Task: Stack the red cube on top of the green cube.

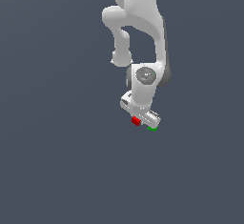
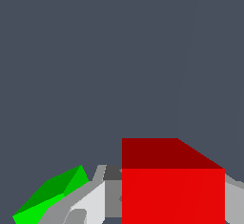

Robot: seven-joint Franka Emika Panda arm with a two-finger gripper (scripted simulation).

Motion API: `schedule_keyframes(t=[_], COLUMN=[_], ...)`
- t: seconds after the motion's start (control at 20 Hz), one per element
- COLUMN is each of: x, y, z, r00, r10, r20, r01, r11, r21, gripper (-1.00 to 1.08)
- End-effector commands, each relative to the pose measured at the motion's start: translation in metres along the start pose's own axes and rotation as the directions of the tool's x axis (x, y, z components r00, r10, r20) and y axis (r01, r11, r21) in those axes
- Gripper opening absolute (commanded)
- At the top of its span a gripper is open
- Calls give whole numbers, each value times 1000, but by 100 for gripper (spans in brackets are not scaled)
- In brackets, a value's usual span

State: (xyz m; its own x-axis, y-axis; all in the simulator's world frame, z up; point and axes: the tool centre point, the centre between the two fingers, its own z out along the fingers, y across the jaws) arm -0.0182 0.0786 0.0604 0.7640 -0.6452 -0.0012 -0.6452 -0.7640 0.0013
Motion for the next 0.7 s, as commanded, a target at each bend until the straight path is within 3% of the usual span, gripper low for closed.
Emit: schedule_keyframes(t=[0.0,0.35,0.65], x=[0,0,1], y=[0,0,-1], z=[-19,-54,-58], r00=[1000,1000,1000], r10=[0,0,0], r20=[-1,-1,-2], r01=[0,0,0], r11=[1000,1000,1000], r21=[1,1,2], gripper=[-100,-100,-100])
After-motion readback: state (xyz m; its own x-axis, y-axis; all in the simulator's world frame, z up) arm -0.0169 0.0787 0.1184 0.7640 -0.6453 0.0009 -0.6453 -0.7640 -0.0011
